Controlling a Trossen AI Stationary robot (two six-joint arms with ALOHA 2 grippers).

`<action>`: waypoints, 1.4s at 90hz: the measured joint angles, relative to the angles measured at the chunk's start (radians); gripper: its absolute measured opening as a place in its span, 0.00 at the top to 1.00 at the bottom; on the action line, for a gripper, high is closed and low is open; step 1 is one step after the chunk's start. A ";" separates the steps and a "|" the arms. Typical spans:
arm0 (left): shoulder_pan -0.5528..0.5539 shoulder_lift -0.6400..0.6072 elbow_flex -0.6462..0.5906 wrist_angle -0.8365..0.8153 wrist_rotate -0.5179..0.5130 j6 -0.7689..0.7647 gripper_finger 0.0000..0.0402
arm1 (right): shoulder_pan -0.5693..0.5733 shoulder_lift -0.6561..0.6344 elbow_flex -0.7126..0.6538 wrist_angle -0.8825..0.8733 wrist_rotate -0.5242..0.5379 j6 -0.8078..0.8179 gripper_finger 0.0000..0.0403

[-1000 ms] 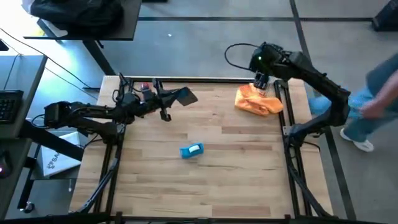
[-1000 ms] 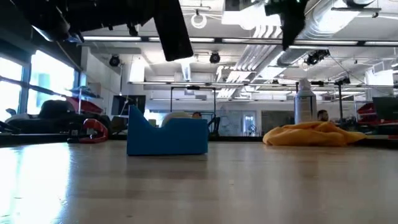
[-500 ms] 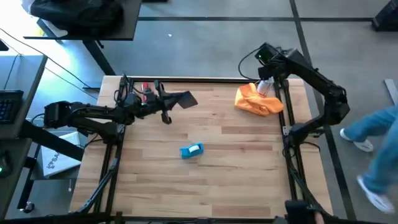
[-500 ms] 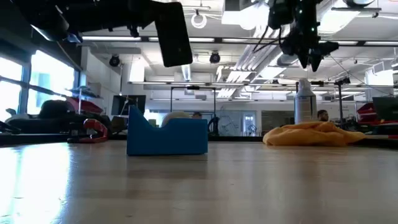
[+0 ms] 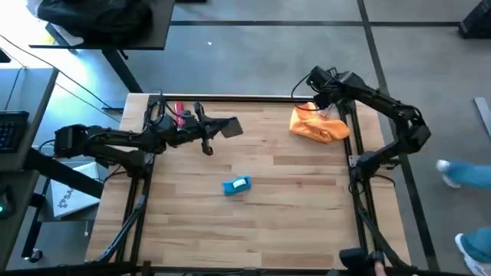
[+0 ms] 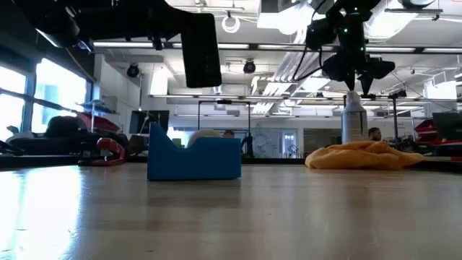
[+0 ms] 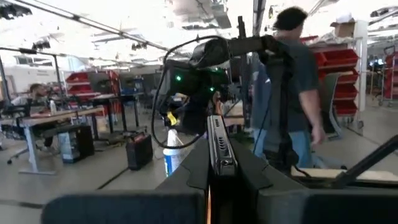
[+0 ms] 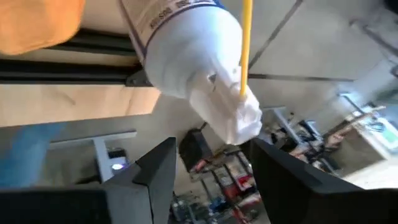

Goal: Apply microfiber cloth
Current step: Spray the back of the black cellphone using the white spray bottle

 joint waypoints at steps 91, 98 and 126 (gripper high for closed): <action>-0.044 0.000 0.000 -0.020 -0.024 0.045 0.97 | 0.028 0.064 0.002 -0.086 -0.052 -0.030 0.80; -0.044 0.000 0.000 -0.020 -0.023 0.045 0.97 | 0.031 0.063 0.002 -0.099 -0.042 -0.029 0.86; -0.044 0.000 0.000 -0.020 -0.028 0.041 0.97 | 0.092 0.063 0.002 -0.148 -0.019 0.045 0.92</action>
